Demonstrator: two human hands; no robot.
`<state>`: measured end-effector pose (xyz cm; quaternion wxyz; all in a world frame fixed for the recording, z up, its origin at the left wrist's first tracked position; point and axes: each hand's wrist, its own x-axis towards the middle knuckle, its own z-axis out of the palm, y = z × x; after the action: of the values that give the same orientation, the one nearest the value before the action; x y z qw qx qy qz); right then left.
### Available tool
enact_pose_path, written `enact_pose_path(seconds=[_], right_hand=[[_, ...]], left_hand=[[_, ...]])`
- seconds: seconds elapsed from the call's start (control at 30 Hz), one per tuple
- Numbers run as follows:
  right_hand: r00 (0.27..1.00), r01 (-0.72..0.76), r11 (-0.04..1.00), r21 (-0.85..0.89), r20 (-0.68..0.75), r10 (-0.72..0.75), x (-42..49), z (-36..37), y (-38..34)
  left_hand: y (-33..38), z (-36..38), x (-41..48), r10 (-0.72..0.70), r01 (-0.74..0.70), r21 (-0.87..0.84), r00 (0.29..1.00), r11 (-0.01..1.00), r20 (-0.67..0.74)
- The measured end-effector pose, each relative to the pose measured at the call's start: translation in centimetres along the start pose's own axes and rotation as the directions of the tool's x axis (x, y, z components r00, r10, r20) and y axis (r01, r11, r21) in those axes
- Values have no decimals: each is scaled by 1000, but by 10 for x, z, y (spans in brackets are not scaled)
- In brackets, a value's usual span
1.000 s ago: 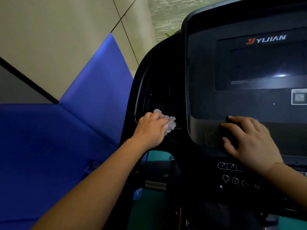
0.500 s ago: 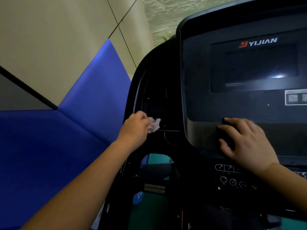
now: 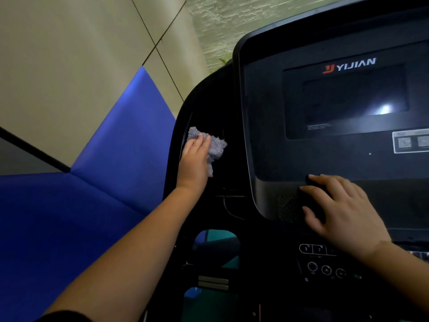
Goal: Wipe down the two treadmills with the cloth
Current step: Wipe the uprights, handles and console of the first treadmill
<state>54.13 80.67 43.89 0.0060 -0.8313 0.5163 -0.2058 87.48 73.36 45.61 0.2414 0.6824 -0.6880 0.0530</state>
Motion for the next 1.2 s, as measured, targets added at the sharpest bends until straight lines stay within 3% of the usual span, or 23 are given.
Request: enact_pose_path(seconds=[0.1, 0.23, 0.43, 0.53, 0.67, 0.83, 0.97, 1.1, 1.17, 1.2], right_hand=[[1000, 3, 1000, 2, -3, -3, 1, 0, 1], [1000, 2, 1000, -7, -12, -2, 0, 2, 0], [1000, 8, 1000, -2, -4, -8, 0, 2, 2], [1000, 19, 1000, 3, -1, -19, 0, 3, 4], [1000, 13, 1000, -7, -17, -13, 0, 3, 4], [999, 23, 1000, -2, -31, -23, -1, 4, 4], [999, 29, 1000, 8, -46, -28, 0, 5, 5], [998, 35, 999, 13, -58, -34, -1, 5, 5], [998, 31, 999, 17, -56, -30, -1, 5, 5], [998, 28, 999, 19, -54, -27, -1, 4, 5]], left_hand=[[5, -7, 41, 84, -83, 18, 996, 996, -26], [28, -7, 78, 76, -80, -79, 996, 994, -44], [15, -8, 14, -17, 9, -84, 996, 996, -86], [13, -8, 26, -54, 44, -104, 994, 994, -91], [32, -7, 88, 64, -76, -99, 991, 992, -113], [23, -16, 93, 228, -228, -15, 973, 973, -33], [-11, -41, 59, 159, -167, 52, 979, 985, 124], [-17, -75, 36, 108, -46, -155, 900, 987, 422], [-11, -76, 29, 233, -194, -136, 891, 971, 391], [-11, -72, 24, 315, -304, -94, 851, 948, 419]])
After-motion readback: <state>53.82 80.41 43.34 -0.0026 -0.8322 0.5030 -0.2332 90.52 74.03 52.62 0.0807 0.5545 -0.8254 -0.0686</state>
